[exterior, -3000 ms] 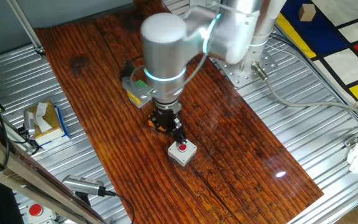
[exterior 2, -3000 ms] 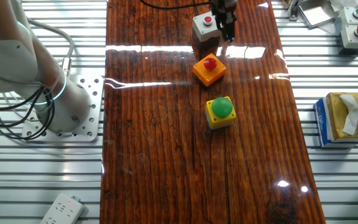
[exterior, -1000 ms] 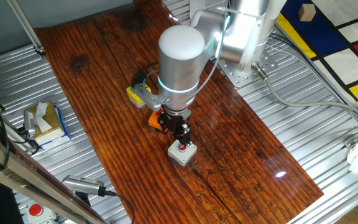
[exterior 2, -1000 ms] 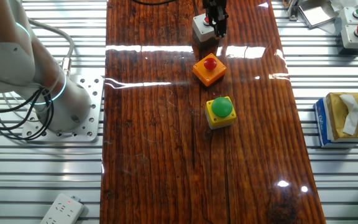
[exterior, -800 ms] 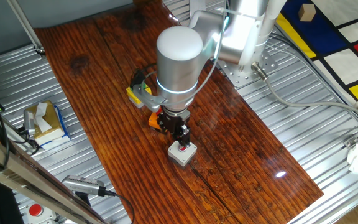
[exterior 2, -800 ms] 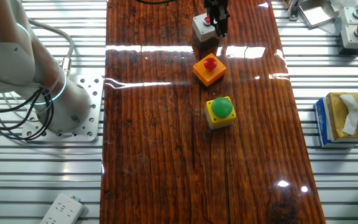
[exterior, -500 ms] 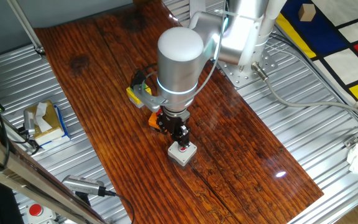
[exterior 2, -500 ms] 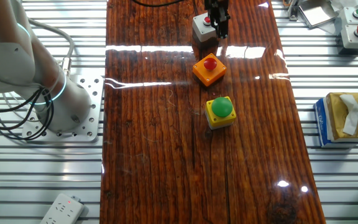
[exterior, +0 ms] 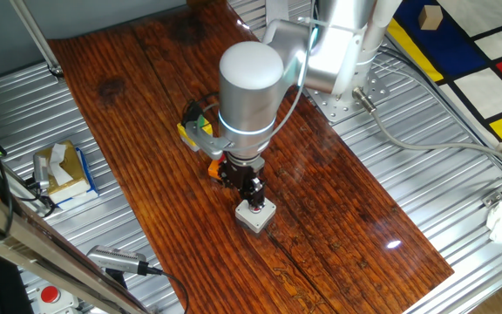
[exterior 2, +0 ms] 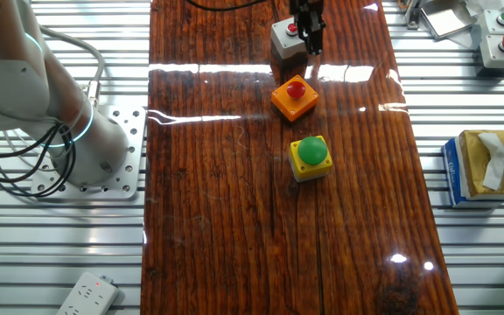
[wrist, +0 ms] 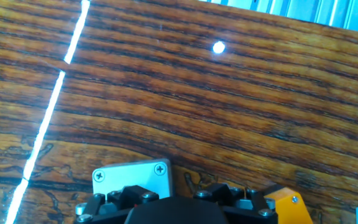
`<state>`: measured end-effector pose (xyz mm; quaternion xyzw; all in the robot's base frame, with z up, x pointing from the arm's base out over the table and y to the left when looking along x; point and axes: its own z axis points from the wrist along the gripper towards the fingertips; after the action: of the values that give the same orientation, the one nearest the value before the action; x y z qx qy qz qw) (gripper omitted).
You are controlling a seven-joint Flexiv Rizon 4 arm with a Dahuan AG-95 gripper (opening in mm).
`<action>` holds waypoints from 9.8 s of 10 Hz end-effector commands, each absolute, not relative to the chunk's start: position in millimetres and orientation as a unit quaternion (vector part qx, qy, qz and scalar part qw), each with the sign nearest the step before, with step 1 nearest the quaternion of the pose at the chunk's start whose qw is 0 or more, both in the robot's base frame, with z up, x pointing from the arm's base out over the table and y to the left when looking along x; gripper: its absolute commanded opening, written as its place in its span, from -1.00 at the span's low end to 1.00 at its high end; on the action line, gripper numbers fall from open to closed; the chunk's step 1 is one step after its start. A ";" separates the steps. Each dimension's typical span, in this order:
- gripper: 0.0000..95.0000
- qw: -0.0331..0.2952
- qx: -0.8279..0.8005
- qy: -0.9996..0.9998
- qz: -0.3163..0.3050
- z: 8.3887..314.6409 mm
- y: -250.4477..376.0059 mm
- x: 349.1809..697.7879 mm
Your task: Press three buttons from left to right in sequence
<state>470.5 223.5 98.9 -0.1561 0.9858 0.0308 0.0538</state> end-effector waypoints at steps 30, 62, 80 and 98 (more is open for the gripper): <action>0.60 0.068 -0.149 0.986 0.037 89.8 222.3 460.5; -0.60 0.024 -0.168 0.985 0.027 154.8 205.1 434.9; -1.00 -0.006 -0.152 0.988 0.035 186.8 219.4 402.6; -1.00 -0.007 -0.164 0.986 0.023 186.7 219.4 402.7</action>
<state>403.0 219.6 186.4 -0.1642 0.9861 0.0224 -0.0072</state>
